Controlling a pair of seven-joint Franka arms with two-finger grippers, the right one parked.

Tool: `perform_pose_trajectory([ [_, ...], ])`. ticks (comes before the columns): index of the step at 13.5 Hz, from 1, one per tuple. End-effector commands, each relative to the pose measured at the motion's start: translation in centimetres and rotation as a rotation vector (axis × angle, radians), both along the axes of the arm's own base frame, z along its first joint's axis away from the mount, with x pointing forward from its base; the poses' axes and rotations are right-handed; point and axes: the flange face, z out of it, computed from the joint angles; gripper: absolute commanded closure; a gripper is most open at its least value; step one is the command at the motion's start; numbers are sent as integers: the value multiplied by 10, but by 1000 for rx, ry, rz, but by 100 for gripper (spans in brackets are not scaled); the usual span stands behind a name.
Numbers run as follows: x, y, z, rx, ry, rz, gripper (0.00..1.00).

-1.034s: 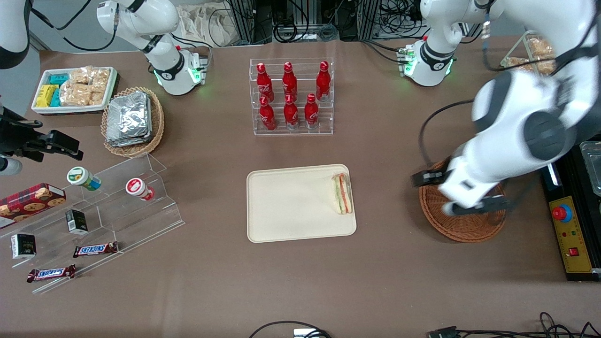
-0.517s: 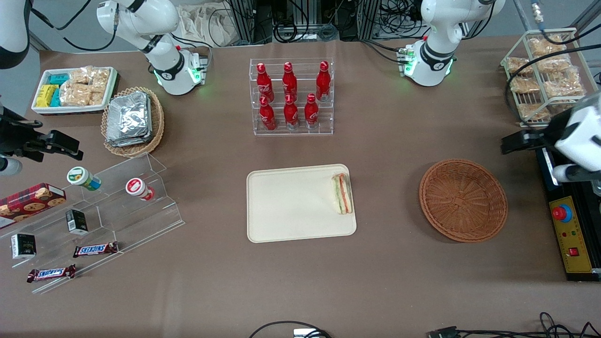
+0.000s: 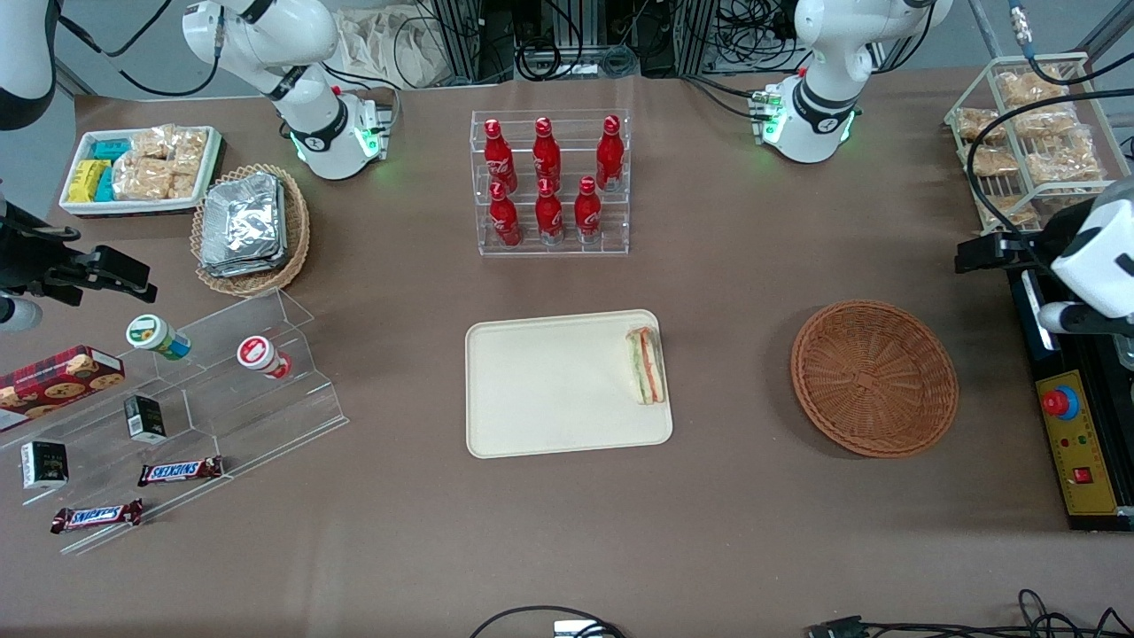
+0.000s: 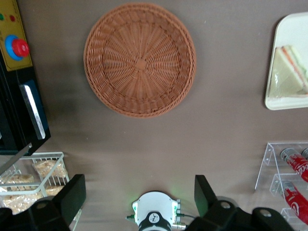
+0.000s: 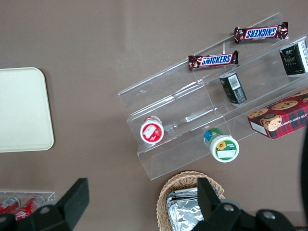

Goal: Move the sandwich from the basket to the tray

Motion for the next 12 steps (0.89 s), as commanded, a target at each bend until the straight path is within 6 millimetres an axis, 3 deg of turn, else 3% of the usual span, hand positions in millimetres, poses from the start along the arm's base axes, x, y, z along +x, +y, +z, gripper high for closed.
perform_pose_trajectory([
  [1, -25, -1, -5, 32, 26, -19, 0],
  [7, -57, -11, -4, 57, -125, -32, 0],
  [9, -58, -18, -3, 54, -146, -47, 0],
  [12, -53, 6, -1, 30, -161, -19, 0],
])
